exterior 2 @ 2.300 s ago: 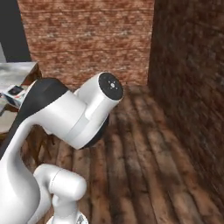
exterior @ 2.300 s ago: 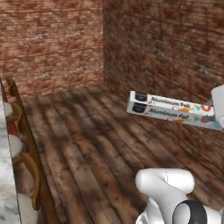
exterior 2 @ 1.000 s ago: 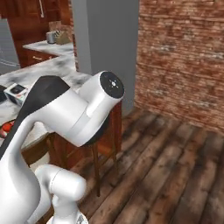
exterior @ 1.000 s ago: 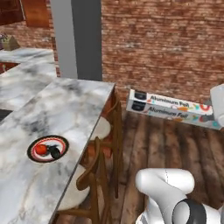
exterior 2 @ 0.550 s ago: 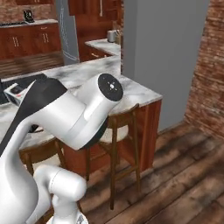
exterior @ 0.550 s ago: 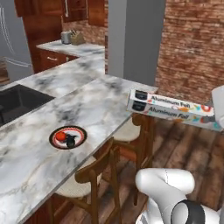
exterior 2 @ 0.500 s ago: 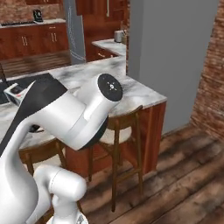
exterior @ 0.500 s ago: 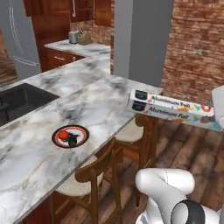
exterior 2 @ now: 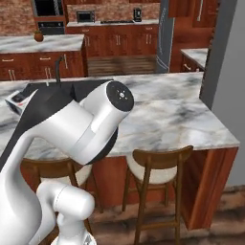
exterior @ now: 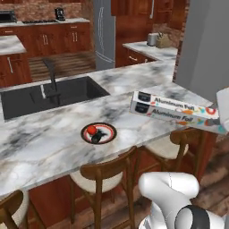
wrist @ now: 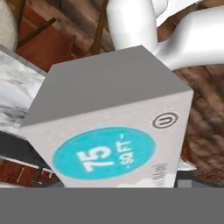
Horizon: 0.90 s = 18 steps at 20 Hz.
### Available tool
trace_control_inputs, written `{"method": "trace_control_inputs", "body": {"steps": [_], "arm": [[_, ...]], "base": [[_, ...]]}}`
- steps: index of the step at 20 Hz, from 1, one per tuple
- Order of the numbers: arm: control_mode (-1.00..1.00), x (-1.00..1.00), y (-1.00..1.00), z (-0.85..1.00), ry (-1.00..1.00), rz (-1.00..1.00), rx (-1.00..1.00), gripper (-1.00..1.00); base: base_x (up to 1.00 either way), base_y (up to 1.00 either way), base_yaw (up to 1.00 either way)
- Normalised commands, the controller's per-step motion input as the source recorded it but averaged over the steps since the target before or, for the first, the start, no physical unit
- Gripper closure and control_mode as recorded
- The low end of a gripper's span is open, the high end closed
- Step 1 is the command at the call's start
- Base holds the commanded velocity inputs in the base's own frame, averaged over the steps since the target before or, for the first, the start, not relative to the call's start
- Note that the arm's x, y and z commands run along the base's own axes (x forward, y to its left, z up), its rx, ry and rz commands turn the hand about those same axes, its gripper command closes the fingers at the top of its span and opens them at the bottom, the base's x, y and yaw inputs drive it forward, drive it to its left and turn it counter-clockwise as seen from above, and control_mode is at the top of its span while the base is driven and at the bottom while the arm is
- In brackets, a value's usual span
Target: Retrieve the tupperware and aluminum foil from the cabinet and place them on the dining counter near the plate with tomato and eggplant to prepare for storing leftovers.
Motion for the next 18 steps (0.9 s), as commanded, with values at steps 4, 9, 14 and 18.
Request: {"method": "trace_control_inputs", "body": {"steps": [4,9,14,18], "arm": [[1.00,0.00,0.00,0.00,0.00,0.00,0.00,1.00],[1.00,0.00,0.00,0.00,0.00,0.00,0.00,1.00],[1.00,0.00,0.00,0.00,0.00,0.00,0.00,1.00],[1.00,0.00,0.00,0.00,0.00,0.00,0.00,1.00]], "base": [[0.90,-0.05,0.60],[1.00,-0.11,0.41],[0.98,0.25,0.27],[0.89,0.32,0.27]]}}
